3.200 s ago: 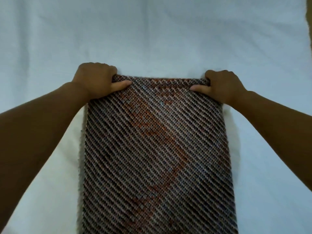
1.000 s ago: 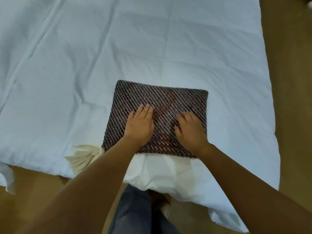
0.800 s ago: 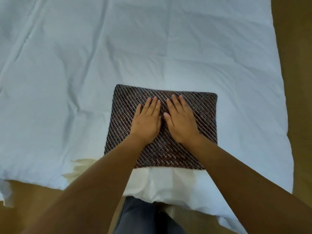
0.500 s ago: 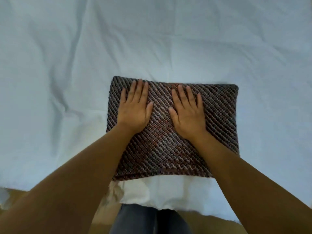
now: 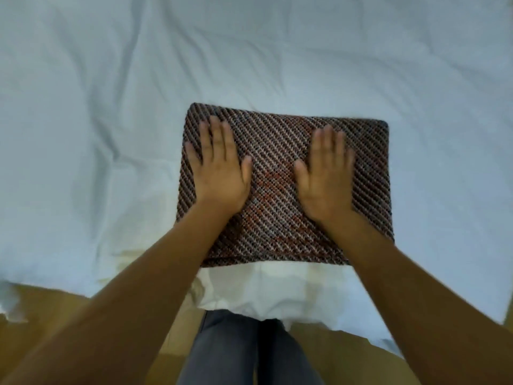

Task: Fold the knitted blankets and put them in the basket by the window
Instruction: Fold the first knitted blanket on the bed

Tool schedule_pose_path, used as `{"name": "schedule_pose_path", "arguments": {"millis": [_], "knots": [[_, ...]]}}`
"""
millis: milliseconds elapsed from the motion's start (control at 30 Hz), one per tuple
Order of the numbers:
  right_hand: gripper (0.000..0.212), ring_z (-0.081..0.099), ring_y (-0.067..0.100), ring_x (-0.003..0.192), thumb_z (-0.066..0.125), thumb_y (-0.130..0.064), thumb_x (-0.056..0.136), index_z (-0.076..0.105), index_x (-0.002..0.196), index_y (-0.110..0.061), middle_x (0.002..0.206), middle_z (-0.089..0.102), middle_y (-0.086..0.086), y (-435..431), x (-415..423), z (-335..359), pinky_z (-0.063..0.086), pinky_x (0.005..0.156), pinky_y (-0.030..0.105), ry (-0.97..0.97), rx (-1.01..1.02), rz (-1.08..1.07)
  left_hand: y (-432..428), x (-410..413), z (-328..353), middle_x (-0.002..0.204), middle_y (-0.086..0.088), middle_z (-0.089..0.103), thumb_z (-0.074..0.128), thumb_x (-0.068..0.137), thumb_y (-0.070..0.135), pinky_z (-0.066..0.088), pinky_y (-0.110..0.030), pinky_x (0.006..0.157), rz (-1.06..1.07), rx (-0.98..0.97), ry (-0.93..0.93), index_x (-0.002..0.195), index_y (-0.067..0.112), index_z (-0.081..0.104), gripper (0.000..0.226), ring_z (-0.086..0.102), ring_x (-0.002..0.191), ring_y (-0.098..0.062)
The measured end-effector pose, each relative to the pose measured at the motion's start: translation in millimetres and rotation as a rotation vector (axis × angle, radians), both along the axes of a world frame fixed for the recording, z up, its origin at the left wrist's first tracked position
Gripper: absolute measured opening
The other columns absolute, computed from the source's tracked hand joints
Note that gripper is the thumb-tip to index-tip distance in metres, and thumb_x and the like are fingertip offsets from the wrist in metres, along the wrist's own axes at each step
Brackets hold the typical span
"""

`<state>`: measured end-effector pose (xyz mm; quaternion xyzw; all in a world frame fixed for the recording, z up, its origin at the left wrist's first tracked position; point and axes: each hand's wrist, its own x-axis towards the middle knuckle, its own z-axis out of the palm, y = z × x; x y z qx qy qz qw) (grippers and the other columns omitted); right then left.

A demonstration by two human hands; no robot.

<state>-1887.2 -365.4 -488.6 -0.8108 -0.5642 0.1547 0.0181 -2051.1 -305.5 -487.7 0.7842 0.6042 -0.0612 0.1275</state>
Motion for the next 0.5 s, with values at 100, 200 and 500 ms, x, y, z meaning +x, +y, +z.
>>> {"name": "schedule_pose_path", "arguments": {"millis": [100, 200, 500], "knots": [[0.061, 0.003, 0.024, 0.146, 0.011, -0.04, 0.095, 0.009, 0.148, -0.01, 0.158, 0.012, 0.01, -45.9, -61.6, -1.8, -0.001, 0.115, 0.04, 0.132, 0.059, 0.149, -72.5, -3.9, -4.5, 0.157, -0.017, 0.01, 0.018, 0.096, 0.041, 0.0, -0.049, 0.114, -0.058, 0.033, -0.062, 0.148, -0.001, 0.011, 0.067, 0.013, 0.146, -0.034], [0.06, 0.022, 0.029, 0.143, 0.017, -0.039, 0.094, 0.025, 0.147, -0.011, 0.154, 0.027, 0.011, -79.4, -62.8, -18.7, 0.004, 0.115, 0.042, 0.062, -0.013, 0.103, -103.7, -26.0, -23.7, 0.15, -0.021, 0.033, 0.022, 0.093, 0.046, 0.015, -0.05, 0.114, -0.032, -0.015, -0.017, 0.143, -0.004, 0.03, 0.072, 0.031, 0.14, -0.036], [0.076, -0.002, 0.024, 0.147, -0.006, -0.057, 0.082, 0.005, 0.15, -0.027, 0.16, 0.002, 0.001, -117.0, 16.6, -27.9, -0.006, 0.116, 0.047, -0.017, -0.225, -0.013, -88.9, -52.9, -37.5, 0.159, -0.014, -0.008, -0.002, 0.075, 0.072, -0.006, -0.045, 0.117, 0.078, -0.153, -0.011, 0.151, 0.007, -0.007, 0.1, -0.008, 0.148, -0.027]]}}
